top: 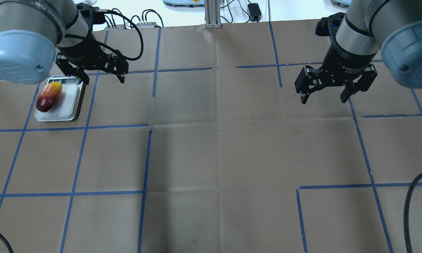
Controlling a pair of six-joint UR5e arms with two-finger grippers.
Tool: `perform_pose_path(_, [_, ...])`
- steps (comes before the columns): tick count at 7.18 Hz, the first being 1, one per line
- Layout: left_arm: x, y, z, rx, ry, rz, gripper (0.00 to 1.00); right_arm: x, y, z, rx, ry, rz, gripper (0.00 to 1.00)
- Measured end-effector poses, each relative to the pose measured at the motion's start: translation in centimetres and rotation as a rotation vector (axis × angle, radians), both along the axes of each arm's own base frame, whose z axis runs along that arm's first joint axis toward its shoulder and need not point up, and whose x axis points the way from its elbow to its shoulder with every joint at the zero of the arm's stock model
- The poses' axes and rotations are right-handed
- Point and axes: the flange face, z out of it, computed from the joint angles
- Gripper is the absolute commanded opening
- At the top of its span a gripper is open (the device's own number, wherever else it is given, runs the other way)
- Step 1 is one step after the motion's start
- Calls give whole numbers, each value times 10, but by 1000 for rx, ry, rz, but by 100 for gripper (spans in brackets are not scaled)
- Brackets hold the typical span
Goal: Weigh mango
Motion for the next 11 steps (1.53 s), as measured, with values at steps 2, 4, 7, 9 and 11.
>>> perform_pose_path(2, [-3, 15, 2, 7, 12, -14, 100, 0, 0, 0, 0, 0, 0, 100])
perform_pose_path(4, [-9, 28, 19, -19, 69, -77, 100, 0, 0, 0, 0, 0, 0, 100])
perform_pose_path(7, [-12, 36, 31, -40, 83, -87, 100, 0, 0, 0, 0, 0, 0, 100])
perform_pose_path(9, [-11, 36, 31, -40, 80, -83, 100, 0, 0, 0, 0, 0, 0, 100])
perform_pose_path(11, [-11, 37, 31, -42, 76, -81, 100, 0, 0, 0, 0, 0, 0, 100])
